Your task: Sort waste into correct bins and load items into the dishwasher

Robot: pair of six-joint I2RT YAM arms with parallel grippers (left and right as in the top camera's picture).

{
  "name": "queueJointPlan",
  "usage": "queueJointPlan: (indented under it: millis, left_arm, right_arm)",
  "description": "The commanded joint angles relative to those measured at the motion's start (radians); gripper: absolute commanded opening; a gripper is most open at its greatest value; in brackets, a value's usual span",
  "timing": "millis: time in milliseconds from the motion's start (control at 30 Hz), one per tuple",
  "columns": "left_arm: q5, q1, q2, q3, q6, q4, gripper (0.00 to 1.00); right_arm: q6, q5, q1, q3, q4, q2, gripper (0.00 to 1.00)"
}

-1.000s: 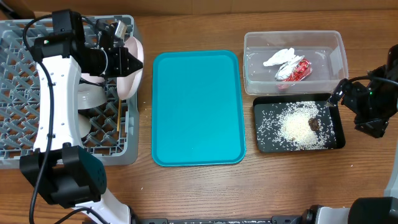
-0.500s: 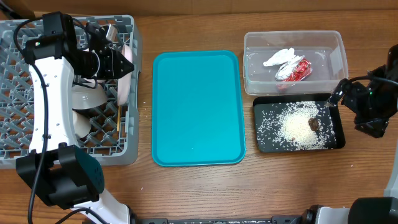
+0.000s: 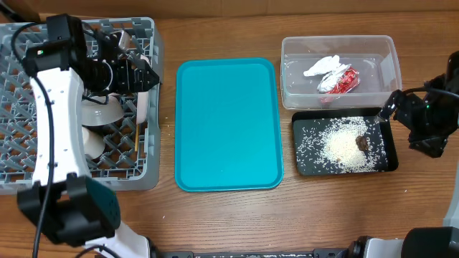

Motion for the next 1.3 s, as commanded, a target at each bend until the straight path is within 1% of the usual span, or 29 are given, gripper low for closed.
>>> queueJointPlan:
  millis: [0,133,300,467,533,667,800,933,1033,1167,1233,1267]
  left_arm:
    - [-0.149,-0.03,-0.129,-0.001,-0.05,-0.018,1.0]
    - [-0.291,-0.078,-0.191,-0.002,-0.074,-0.079,1.0]
    - [-0.459,-0.158,-0.237,-0.002,-0.173,-0.129,1.0]
    - [-0.489,-0.224,-0.247,-0.002,-0.224,-0.181,1.0]
    - [-0.49,-0.233,-0.247,-0.005,-0.236,-0.211,1.0]
    - [-0.489,-0.236,-0.248,-0.005,-0.239,-0.281,1.0]
    - [-0.478,-0.236,-0.282,-0.032,-0.24,-0.303,1.0]
    - [-0.478,-0.236,-0.385,-0.135,-0.247,-0.252,1.0]
    - [-0.479,-0.236,-0.516,-0.269,-0.253,-0.172,1.0]
    - [-0.479,-0.236,-0.722,-0.451,-0.254,-0.052,1.0]
    - [-0.478,-0.236,-0.856,-0.552,-0.257,0.003,1.0]
    - [-0.478,-0.236,-0.896,-0.58,-0.259,0.016,1.0]
  right_arm:
    - [0.0,-0.036,0.049,0.013,0.056,-0.043,1.0]
    - [0.0,-0.033,0.164,0.013,0.161,-0.06,1.0]
    - [0.0,0.031,0.32,0.013,0.354,-0.058,1.0]
    - [-0.002,0.086,0.403,0.013,0.5,-0.058,1.0]
    - [-0.01,0.093,0.407,0.013,0.502,-0.058,1.0]
    - [-0.016,0.12,0.405,0.013,0.427,-0.058,1.0]
    - [-0.016,0.145,0.406,0.013,0.372,-0.061,1.0]
    - [-0.028,0.145,0.406,-0.01,0.364,-0.079,1.0]
    - [-0.029,0.144,0.407,-0.077,0.392,-0.132,1.0]
    - [-0.064,0.144,0.407,-0.203,0.457,-0.255,1.0]
    - [-0.09,0.145,0.407,-0.294,0.506,-0.364,1.0]
    - [-0.093,0.146,0.407,-0.319,0.518,-0.398,1.0]
